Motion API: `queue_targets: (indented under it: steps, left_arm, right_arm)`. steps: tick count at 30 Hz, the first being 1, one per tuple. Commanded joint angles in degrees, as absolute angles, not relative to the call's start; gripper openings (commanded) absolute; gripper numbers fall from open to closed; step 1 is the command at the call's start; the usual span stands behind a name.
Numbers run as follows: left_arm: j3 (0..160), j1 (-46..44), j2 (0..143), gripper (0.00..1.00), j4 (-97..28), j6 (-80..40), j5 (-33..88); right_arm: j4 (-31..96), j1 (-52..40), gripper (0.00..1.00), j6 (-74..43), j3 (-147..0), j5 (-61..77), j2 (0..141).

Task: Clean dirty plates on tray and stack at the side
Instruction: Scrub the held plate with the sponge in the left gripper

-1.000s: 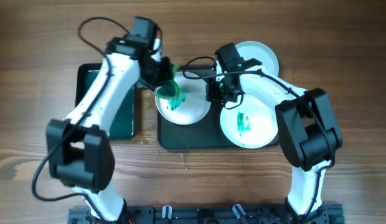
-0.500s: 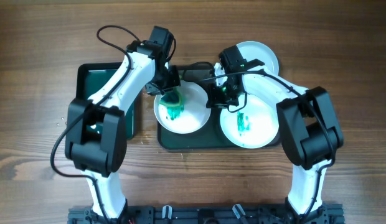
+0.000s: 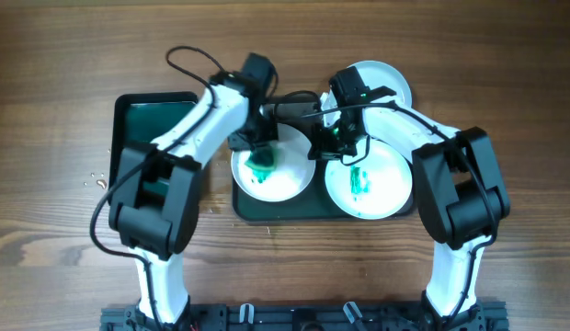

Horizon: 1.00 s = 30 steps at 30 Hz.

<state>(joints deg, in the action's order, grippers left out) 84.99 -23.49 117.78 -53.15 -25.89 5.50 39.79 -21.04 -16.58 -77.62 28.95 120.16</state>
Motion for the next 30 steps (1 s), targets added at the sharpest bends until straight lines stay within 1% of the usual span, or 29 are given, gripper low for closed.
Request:
queue_targets:
  steps: [1, 5, 7, 10, 11, 12, 15, 18, 24, 27, 30]
  left_arm:
    - [79.9, -26.3, 120.7, 0.04, -52.6, -32.1, 7.1]
    - [79.3, -26.8, 121.3, 0.04, -51.5, -30.6, 12.8]
    - [79.4, -26.9, 121.0, 0.04, -49.0, -23.3, 22.0]
    - [79.7, -26.7, 120.8, 0.04, -47.5, -9.5, 39.6]
    - [79.8, -26.5, 120.6, 0.04, -47.9, -6.7, 42.7]
    - [79.9, -26.2, 120.4, 0.04, -48.4, -6.1, 43.2]
    - [80.0, -24.8, 119.5, 0.04, -49.6, -6.8, 39.4]
    - [80.0, -22.5, 118.1, 0.04, -51.2, -14.0, 27.3]
    - [80.0, -19.7, 115.9, 0.04, -52.1, -24.0, 5.1]
    - [80.0, -20.1, 115.9, 0.04, -52.8, -26.6, -2.9]
    - [80.0, -21.3, 115.9, 0.04, -53.5, -27.7, -6.9]
  right_arm:
    - [39.5, -19.9, 0.04, -18.2, -76.0, 23.0, 123.1]
    - [39.3, -19.9, 0.04, -18.2, -76.0, 23.1, 123.1]
    - [39.2, -19.9, 0.04, -18.2, -76.0, 23.1, 123.1]
    - [39.2, -19.9, 0.04, -18.2, -76.0, 23.0, 123.1]
    - [39.2, -19.9, 0.04, -18.2, -76.0, 23.0, 123.1]
    - [39.2, -19.9, 0.04, -18.2, -76.0, 23.0, 123.1]
    - [39.3, -19.9, 0.04, -18.2, -76.0, 23.0, 123.1]
    - [39.3, -19.9, 0.04, -18.2, -76.0, 23.0, 123.1]
    - [39.3, -19.9, 0.04, -18.2, -76.0, 23.0, 123.2]
    - [39.3, -19.9, 0.04, -18.2, -76.0, 23.0, 123.2]
    - [39.2, -19.9, 0.04, -18.2, -76.0, 23.0, 123.2]
